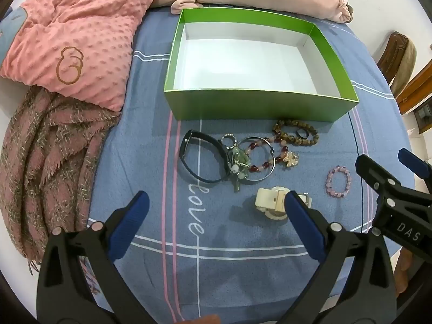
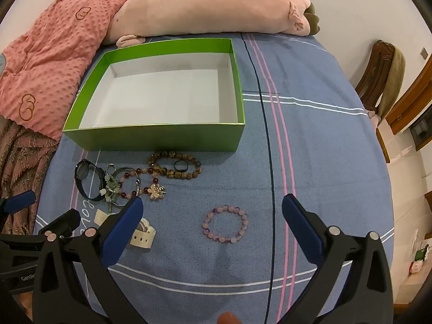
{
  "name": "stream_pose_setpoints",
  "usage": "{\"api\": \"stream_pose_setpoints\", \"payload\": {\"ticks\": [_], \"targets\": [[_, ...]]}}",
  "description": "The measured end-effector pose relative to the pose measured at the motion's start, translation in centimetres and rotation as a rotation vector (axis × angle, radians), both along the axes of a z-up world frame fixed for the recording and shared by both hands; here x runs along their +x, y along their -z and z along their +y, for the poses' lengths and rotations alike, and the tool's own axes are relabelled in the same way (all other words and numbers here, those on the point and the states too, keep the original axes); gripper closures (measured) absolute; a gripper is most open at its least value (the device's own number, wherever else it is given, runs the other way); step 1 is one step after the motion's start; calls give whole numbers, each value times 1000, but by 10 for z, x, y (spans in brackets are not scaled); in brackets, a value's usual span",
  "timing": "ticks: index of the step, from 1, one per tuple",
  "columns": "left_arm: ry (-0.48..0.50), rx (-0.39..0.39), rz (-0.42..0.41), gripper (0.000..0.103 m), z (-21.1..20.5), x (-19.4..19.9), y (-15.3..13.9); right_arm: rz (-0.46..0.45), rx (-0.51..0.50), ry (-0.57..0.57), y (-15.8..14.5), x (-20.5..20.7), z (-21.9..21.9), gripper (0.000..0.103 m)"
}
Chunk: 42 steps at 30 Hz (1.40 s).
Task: Organize jewelry
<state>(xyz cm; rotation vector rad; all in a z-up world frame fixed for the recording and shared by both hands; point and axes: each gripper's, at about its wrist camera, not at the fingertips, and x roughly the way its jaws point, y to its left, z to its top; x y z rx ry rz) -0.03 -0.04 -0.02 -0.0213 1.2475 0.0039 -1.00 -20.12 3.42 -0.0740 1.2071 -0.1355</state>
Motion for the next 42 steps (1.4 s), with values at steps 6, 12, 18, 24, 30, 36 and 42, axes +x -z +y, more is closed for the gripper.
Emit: {"api": "stream_pose_setpoints", "payload": {"ticks": [6,12,18,24,30,36,42], "targets": [[0,0,1,2,-1,-3,3,1,2,0,1,0,0,1],[0,-1,3,2,-1,-4,3,2,1,0,3,1,1,1],[-1,-3,6,2,-1,-4,3,5,5,0,3,1,1,1],[-5,1,9,2,2,-4,9,9,8,1,6,-1,2,1],[-6,-1,12,2,1,-5,10,13,13,3,7,0,3,1],[-6,-1,15,2,2,-4,10,15,14,4,8,0,3,1],[-7,-3,16,2,2,-4,10,15,14,3,9,-1,4,1]]}}
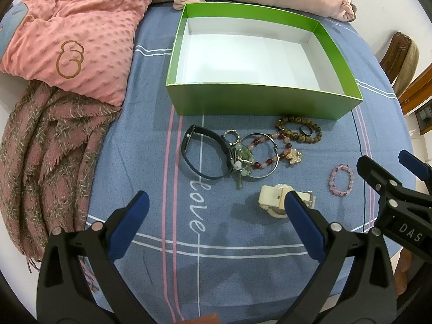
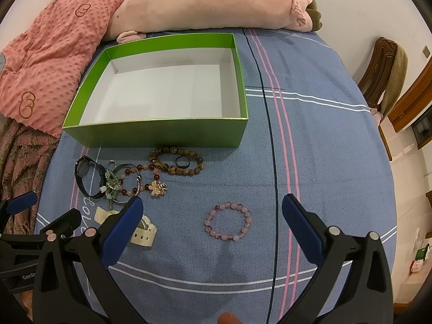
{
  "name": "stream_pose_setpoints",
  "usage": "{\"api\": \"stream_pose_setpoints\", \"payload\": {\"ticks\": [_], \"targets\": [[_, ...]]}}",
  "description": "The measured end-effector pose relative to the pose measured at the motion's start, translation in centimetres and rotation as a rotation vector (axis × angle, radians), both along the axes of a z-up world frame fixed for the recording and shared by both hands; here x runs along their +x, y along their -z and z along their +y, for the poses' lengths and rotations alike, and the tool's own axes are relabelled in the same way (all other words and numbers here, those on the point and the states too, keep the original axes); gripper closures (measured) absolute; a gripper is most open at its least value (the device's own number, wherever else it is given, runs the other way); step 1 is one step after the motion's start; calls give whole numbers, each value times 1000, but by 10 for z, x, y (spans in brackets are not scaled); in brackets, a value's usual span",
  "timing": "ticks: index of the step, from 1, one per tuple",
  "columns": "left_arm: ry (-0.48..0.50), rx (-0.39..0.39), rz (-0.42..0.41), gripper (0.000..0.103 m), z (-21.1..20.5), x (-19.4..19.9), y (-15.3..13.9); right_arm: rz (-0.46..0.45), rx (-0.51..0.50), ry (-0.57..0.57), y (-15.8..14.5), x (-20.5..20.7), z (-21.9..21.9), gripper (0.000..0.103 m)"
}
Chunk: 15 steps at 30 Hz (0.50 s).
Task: Organize jewelry
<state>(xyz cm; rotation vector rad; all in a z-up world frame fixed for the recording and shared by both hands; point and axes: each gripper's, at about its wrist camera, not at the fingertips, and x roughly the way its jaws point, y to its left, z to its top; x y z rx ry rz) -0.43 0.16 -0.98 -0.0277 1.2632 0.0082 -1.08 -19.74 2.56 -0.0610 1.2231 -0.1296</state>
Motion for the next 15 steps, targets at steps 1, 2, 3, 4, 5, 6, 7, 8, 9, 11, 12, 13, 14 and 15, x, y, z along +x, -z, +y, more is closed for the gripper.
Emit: {"api": "stream_pose_setpoints", "payload": {"ticks": [1,2,3,4,5,6,7,8,9,11,12,13,14,15], "targets": [[0,0,0,2,0,0,0,0,1,0,0,0,0,1],[0,1,0,2,0,0,0,1,2,1,0,0,0,1],[0,1,0,2,0,0,0,1,2,1,0,0,0,1],[0,1,0,2,0,-1,0,1,1,0,0,1,0,1],[0,1,1,2,0,-1,0,1,2,1,0,0,0,1],[0,0,1,2,0,-1,0,1,1,1,0,0,0,1],[0,0,1,2,0,0,0,1,1,0,0,0,0,1],[0,0,1,2,0,0,0,1,1,0,0,0,0,1],[0,0,2,2,0,0,0,1,2,0,1,0,1,1],[0,0,2,2,0,-1,0,1,2,0,1,0,1,1],[0,0,2,2,0,0,0,1,1,0,1,0,1,1],[0,0,2,2,0,-1,0,2,1,0,1,0,1,1],[0,0,2,2,0,-1,0,2,1,0,1,0,1,1],[0,-1,2,2,0,0,0,2,2,0,1,0,0,1]]}}
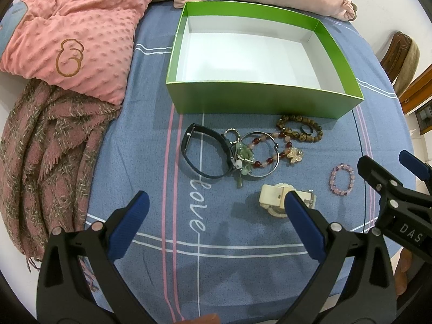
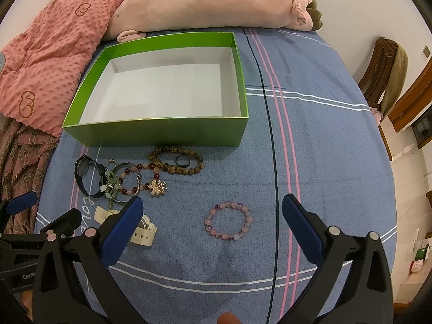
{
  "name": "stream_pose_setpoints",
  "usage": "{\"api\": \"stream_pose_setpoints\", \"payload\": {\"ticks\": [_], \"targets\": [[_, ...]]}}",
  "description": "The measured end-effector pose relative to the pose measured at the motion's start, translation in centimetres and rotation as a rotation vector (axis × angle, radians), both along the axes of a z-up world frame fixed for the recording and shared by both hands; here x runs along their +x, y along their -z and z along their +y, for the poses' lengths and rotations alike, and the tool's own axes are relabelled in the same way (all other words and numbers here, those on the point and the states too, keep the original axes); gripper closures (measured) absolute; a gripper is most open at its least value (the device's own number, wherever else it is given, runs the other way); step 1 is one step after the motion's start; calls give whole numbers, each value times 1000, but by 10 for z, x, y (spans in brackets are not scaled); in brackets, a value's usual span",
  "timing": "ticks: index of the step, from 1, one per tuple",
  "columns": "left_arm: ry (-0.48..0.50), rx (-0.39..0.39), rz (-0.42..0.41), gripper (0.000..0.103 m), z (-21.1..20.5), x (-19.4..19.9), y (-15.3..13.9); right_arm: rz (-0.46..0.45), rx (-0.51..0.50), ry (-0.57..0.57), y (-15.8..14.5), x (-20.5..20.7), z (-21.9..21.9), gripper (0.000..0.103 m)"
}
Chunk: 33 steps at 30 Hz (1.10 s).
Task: Organize jewelry
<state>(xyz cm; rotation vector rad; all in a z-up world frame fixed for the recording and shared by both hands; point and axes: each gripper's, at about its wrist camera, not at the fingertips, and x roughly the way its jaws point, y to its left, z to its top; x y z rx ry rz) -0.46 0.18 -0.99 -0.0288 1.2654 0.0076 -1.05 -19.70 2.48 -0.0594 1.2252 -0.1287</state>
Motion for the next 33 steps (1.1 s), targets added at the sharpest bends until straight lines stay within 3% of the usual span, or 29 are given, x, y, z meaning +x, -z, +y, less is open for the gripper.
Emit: {"api": "stream_pose_setpoints", "payload": {"ticks": [19,23,29,32,33], "targets": [[0,0,17,2,2,-4,6,3,1,-3,2,-2,2,1],[4,2,22,2,5,-2,7,10,-60,-15,5,0,0,1],[-47,-15,31,2,29,4,12,70,-81,-107,11,0,-17,1],[-66,-10,31,2,41,7,13,116,-8,-205,17,-9,-10,3],[-68,-10,30,2,43,8,13,133,27,-243,19,-14,-2,8]]}}
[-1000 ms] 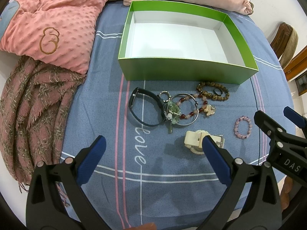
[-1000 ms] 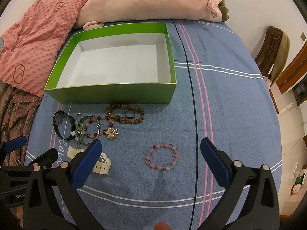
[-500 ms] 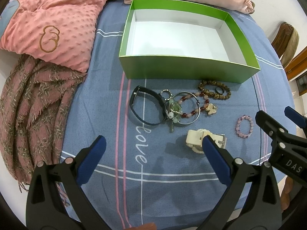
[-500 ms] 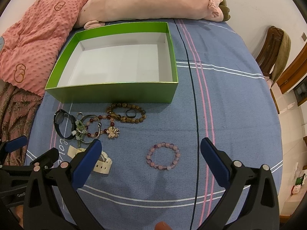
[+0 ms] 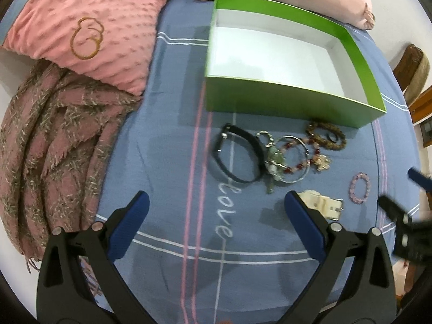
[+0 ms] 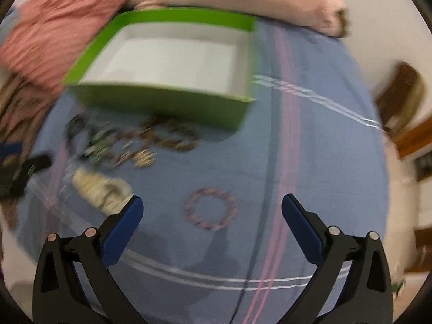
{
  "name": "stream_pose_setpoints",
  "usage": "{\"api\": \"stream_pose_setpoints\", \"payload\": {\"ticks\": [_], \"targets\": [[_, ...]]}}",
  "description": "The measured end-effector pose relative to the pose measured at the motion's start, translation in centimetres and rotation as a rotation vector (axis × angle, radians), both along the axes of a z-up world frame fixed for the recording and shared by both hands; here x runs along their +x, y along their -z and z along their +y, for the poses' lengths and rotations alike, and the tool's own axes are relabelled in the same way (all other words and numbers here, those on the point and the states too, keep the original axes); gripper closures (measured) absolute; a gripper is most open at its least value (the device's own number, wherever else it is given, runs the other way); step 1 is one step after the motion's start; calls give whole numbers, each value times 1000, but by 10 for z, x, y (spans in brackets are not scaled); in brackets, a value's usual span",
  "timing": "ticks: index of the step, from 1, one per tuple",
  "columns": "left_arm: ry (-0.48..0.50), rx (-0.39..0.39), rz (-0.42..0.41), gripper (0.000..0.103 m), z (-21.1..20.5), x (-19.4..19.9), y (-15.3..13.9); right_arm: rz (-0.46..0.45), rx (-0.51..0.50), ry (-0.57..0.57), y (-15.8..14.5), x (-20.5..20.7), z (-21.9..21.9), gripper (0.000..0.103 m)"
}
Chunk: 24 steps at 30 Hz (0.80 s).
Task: Organize jewelry
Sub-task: 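Grasp the black watch with the left gripper while the right gripper grasps the white watch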
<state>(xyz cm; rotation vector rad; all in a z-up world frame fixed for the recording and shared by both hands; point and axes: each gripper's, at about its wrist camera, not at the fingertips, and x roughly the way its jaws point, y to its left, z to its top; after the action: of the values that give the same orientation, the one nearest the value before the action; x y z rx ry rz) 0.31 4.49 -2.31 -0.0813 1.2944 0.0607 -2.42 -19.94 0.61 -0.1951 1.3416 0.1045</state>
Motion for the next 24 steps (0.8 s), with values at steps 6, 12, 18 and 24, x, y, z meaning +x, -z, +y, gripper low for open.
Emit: {"api": "stream_pose_setpoints", "payload": {"ticks": [6,12,18,24], "targets": [[-19,-1,-13,2,11,4,-3,82,101,-153,14,-7,51,37],[-45,-10,-6,2,21,10,0,100,42,-231,31,-4,75,57],[-43,-28,-4,2,18,21,13,119,64,-180,42,12,61,84],[-17,-17,4,14,7,35,26,138,132,-126,45,23,47,87]]}}
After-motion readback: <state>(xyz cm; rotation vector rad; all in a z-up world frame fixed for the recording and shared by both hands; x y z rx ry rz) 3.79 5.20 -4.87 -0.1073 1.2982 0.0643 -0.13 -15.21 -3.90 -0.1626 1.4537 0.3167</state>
